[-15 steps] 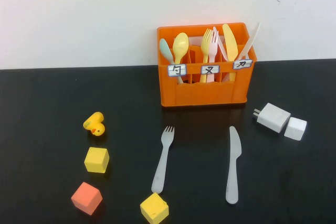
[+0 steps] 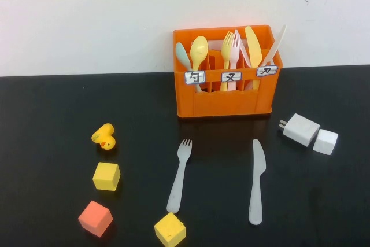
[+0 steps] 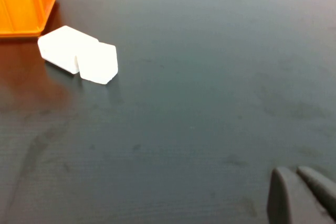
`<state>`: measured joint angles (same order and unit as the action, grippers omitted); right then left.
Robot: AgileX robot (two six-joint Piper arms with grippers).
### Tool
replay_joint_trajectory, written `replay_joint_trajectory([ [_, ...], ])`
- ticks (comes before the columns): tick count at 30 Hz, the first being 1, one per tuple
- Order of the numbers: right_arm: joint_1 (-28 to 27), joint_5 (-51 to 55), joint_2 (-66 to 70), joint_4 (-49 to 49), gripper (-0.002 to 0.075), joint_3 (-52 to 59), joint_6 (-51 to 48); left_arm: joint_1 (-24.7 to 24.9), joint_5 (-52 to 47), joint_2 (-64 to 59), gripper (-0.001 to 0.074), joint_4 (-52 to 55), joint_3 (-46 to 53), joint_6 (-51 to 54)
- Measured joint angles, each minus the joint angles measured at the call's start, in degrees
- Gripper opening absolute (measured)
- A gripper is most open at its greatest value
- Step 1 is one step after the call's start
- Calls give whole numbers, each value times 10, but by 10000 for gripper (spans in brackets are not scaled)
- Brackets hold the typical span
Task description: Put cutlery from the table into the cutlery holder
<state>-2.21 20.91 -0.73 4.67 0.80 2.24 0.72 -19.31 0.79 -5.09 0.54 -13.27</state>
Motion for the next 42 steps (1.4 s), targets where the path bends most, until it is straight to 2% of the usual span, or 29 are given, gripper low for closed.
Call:
replay_joint_trajectory([
  [27, 0, -13, 0, 26, -2, 1, 0, 0, 21, 0, -1, -1, 4, 0],
  [30, 0, -64, 0, 28, -2, 8, 0, 0, 70, 0, -1, -3, 6, 0],
  [33, 0, -161, 0, 30, -2, 8, 0, 0, 169, 0, -1, -4, 6, 0],
  [42, 0, -499, 0, 40, -2, 8, -13, 0, 526, 0, -1, -4, 6, -6],
])
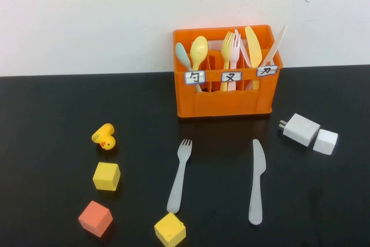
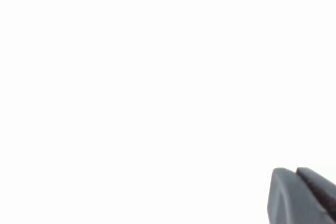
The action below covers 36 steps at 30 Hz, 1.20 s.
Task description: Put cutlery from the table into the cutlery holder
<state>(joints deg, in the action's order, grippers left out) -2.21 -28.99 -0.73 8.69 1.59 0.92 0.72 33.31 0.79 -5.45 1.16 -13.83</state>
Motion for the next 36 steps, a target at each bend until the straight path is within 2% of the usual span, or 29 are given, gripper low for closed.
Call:
replay_joint_trajectory([
  [3, 0, -64, 0, -7, -2, 0, -17, 0, 88, 0, -1, 0, 0, 0],
  [6, 0, -75, 0, -30, -2, 0, -29, 0, 152, 0, -1, 0, 0, -4],
  [10, 0, -73, 0, -58, -2, -2, -46, 0, 139, 0, -1, 9, -3, -48],
  [12, 0, -51, 0, -61, -2, -24, -57, 0, 71, 0, -1, 35, -29, -72],
  [14, 0, 8, 0, -62, -2, -64, -62, 0, -39, 0, -1, 74, -77, -101],
  [17, 0, 137, 0, -62, -2, -142, -65, 0, -227, -1, -1, 100, -179, -133],
  [20, 0, 276, 2, -56, -2, -221, -66, 0, -355, -28, -1, 104, -264, -135],
  [25, 0, 498, 65, -53, -2, -298, -89, 0, -534, -109, -1, 101, -316, -134],
  [31, 0, 622, 173, -96, -2, -295, -152, 0, -677, -228, -1, 54, -317, -86],
  [36, 0, 654, 254, -158, -2, -276, -226, 0, -717, -331, -1, -82, -317, 5],
])
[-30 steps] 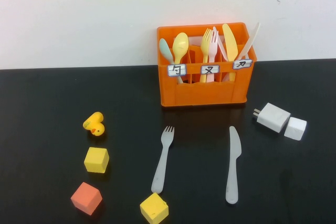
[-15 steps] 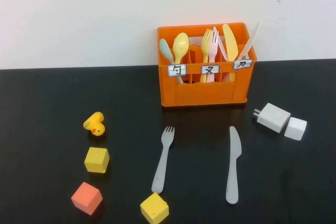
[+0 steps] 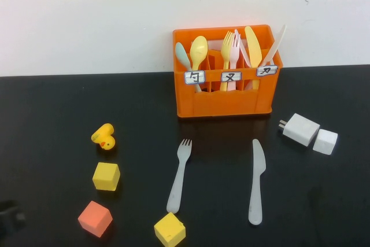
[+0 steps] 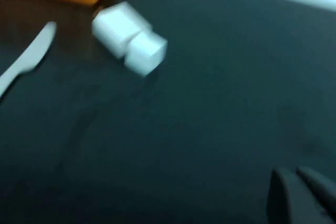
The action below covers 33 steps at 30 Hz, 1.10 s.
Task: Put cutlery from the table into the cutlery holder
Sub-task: Pick up the fork
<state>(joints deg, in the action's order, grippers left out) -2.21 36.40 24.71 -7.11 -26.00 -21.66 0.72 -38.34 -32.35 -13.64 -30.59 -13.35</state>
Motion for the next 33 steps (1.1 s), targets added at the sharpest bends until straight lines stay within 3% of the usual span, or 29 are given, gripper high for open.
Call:
replay_joint_trajectory([
  [11, 0, 44, 98, -143, -2, 42, -156, 0, -51, -287, -1, -379, -96, 337],
  [14, 0, 43, 100, -172, -2, 44, -188, 11, -92, -358, -1, -401, -160, 368],
  [18, 0, 48, 100, -186, -2, 45, -201, 77, -130, -433, -1, -369, -246, 370],
  [22, 0, 48, 100, -188, -2, 45, -205, 192, -100, -489, -1, -246, -311, 284],
  [27, 0, 48, 100, -188, -2, 45, -205, 299, -76, -563, -1, -21, -377, 11],
  [33, 0, 48, 100, -188, -2, 45, -205, 339, -76, -673, 18, 136, -451, -171],
])
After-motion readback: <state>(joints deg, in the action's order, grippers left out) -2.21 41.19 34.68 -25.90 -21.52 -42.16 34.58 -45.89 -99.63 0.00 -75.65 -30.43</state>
